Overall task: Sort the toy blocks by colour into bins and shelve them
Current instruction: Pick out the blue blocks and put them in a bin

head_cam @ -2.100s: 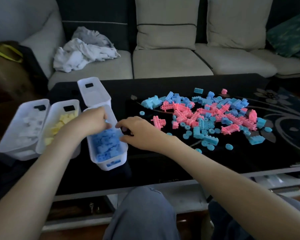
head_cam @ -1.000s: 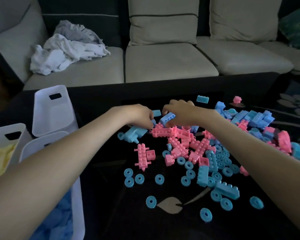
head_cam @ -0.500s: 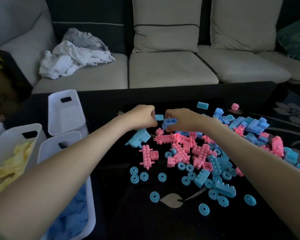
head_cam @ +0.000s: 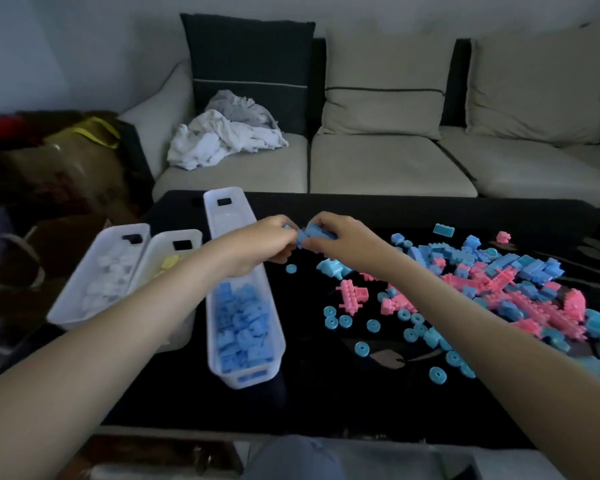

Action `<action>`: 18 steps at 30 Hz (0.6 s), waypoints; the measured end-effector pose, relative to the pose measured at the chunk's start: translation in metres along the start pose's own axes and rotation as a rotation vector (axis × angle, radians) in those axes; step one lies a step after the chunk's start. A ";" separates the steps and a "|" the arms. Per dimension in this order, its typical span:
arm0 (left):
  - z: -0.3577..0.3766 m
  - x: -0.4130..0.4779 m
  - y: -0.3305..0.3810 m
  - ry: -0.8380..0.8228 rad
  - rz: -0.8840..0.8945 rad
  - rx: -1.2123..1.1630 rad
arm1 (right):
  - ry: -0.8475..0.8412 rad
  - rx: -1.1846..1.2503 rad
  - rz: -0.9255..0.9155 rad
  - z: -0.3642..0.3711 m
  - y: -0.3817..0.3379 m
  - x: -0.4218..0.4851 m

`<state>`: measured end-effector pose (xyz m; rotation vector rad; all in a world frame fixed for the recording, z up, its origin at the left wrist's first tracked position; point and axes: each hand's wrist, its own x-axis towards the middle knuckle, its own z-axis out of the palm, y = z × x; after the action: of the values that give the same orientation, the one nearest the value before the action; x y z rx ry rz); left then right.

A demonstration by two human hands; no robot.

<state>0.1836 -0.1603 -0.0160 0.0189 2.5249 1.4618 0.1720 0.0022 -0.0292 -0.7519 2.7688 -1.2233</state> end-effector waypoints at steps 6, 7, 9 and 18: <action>-0.046 -0.049 -0.037 -0.028 -0.034 0.150 | -0.135 0.075 -0.010 0.048 -0.042 -0.004; -0.053 -0.053 -0.043 -0.014 -0.049 0.210 | -0.152 0.064 -0.002 0.055 -0.045 -0.004; -0.061 -0.057 -0.054 0.009 -0.073 0.355 | -0.213 0.020 0.030 0.065 -0.049 -0.006; -0.049 -0.048 -0.077 -0.022 -0.018 0.578 | -0.344 -0.584 -0.184 0.088 -0.049 -0.027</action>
<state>0.2286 -0.2463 -0.0495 0.1042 2.8214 0.6749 0.2344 -0.0754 -0.0604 -1.1393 2.7985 -0.2264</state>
